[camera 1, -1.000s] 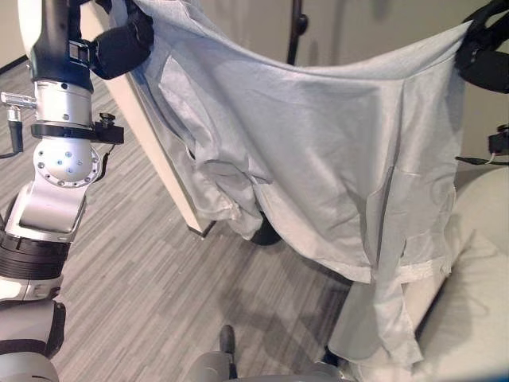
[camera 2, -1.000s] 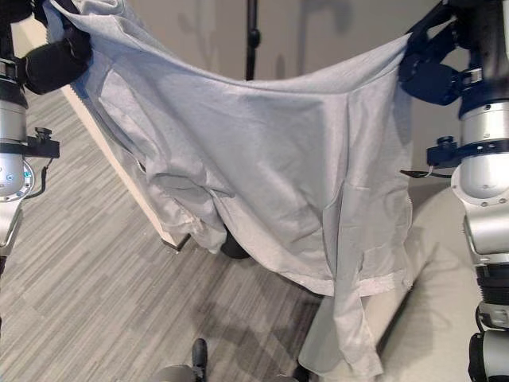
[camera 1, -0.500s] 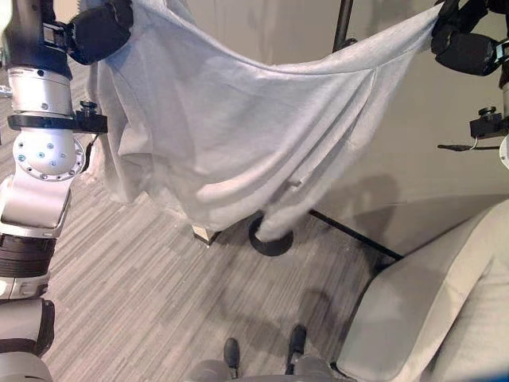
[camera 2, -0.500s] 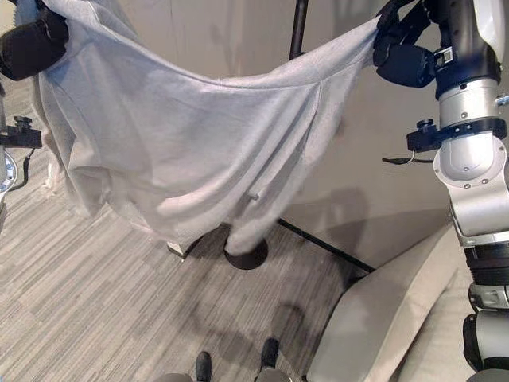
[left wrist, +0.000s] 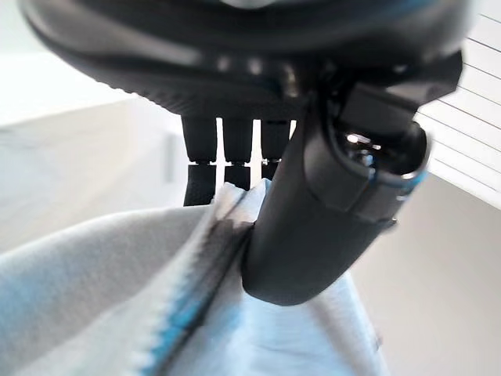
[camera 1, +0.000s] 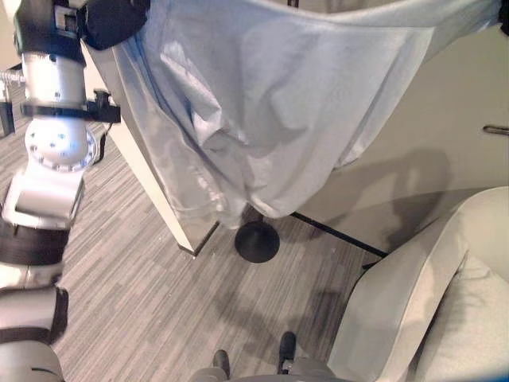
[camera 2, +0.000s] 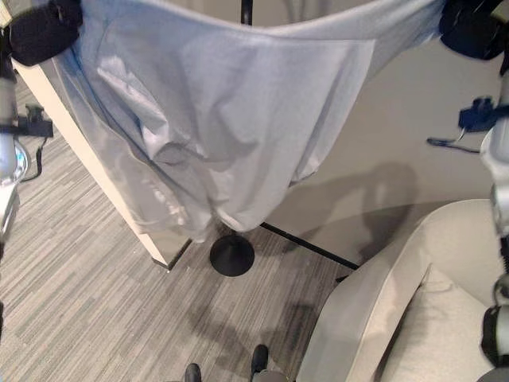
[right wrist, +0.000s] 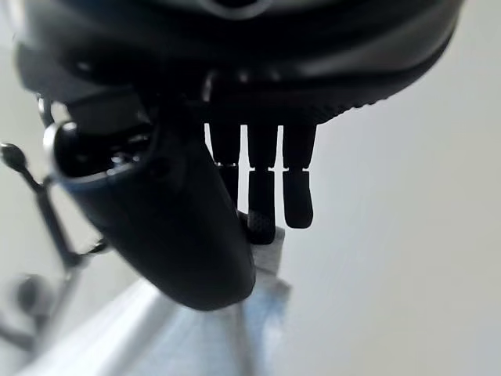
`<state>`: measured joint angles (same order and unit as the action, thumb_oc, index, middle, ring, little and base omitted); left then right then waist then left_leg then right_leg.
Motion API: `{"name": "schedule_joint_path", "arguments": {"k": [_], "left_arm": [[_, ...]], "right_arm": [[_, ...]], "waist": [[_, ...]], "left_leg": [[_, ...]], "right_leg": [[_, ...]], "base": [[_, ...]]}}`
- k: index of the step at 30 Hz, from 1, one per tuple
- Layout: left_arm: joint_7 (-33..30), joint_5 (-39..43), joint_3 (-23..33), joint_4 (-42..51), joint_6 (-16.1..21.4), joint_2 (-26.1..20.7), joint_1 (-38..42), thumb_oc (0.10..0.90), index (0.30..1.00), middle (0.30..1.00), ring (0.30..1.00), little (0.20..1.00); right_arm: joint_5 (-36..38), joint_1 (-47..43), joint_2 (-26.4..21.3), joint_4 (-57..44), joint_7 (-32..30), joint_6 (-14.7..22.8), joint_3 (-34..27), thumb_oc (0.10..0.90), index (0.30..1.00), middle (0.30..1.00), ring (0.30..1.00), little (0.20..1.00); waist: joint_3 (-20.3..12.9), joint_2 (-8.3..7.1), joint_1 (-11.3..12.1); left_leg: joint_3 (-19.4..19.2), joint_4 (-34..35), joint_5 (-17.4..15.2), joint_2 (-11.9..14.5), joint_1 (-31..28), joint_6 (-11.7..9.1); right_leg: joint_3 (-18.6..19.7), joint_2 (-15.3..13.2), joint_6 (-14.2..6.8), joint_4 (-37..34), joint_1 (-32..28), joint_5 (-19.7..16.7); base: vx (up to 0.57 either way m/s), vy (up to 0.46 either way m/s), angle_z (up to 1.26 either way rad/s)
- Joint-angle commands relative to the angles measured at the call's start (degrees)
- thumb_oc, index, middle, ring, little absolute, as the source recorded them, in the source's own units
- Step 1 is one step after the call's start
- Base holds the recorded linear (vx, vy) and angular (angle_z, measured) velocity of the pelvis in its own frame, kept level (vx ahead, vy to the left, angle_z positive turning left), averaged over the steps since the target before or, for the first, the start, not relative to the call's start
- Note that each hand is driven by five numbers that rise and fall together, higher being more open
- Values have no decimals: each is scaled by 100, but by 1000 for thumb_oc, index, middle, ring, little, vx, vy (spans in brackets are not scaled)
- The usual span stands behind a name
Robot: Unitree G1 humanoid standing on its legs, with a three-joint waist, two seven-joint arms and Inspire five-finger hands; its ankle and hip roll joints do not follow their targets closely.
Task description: Hang the clothes on the sofa on the clothes rack.
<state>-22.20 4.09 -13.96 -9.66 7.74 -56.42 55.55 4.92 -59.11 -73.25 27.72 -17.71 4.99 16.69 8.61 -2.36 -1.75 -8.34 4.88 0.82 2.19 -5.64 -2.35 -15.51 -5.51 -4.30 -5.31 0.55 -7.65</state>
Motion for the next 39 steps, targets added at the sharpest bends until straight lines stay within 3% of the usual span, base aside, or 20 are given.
{"name": "schedule_joint_path", "arguments": {"k": [1, 6, 10, 17, 28, 39], "left_arm": [[-415, -40, -446, -441, 81, -156, 987, 400, 300, 300, 300, 300], [-360, 85, -1635, -1782, -7, -108, 2368, 400, 300, 300, 300, 300], [-366, 72, -2422, -2950, -138, 202, 3299, 400, 300, 300, 300, 300], [-344, -134, -2956, -3716, -255, 563, 3807, 400, 300, 300, 300, 300], [-230, -371, -3617, -5066, -343, 975, 4360, 400, 300, 300, 300, 300], [-356, -283, -3228, -4849, -424, 752, 3922, 400, 300, 300, 300, 300]], "right_arm": [[358, -1252, -190, -137, -500, 119, 491, 400, 300, 300, 300, 300], [550, -3125, 132, 1084, -408, 53, 2195, 400, 300, 300, 300, 300], [674, -4190, 705, 1961, -288, -14, 3127, 400, 300, 300, 300, 300], [637, -4668, 1323, 2639, -220, -124, 3576, 400, 300, 300, 300, 300], [410, -5096, 1873, 3520, -355, -212, 3935, 400, 300, 300, 300, 300], [540, -4954, 1636, 3212, -434, -268, 3814, 400, 300, 300, 300, 300]], "waist": [[-851, -183, 178], [-856, -106, 66], [-812, -38, -11], [-762, -20, -83], [-510, -90, -101], [-503, -124, -119]], "left_leg": [[-447, 13, -593, 381, -342, -532], [-467, 13, -473, 442, -240, -612], [-470, 13, -358, 521, -46, -695], [-455, 13, -224, 582, 372, -750], [-404, 13, -9, 671, 979, -799], [-444, 13, -114, 655, 724, -768]], "right_leg": [[-181, -272, -648, 31, -536, 642], [-185, -226, -652, 31, -430, 624], [-193, -173, -663, 31, -247, 618], [-166, -141, -682, 31, 160, 568], [-175, -101, -694, 31, 709, 500], [-86, -86, -637, 31, 509, 610]], "base": [[42, -83, -19], [32, -62, -5], [49, -73, 2], [9, -42, 1], [-11, -20, 1], [43, -10, 0]]}}
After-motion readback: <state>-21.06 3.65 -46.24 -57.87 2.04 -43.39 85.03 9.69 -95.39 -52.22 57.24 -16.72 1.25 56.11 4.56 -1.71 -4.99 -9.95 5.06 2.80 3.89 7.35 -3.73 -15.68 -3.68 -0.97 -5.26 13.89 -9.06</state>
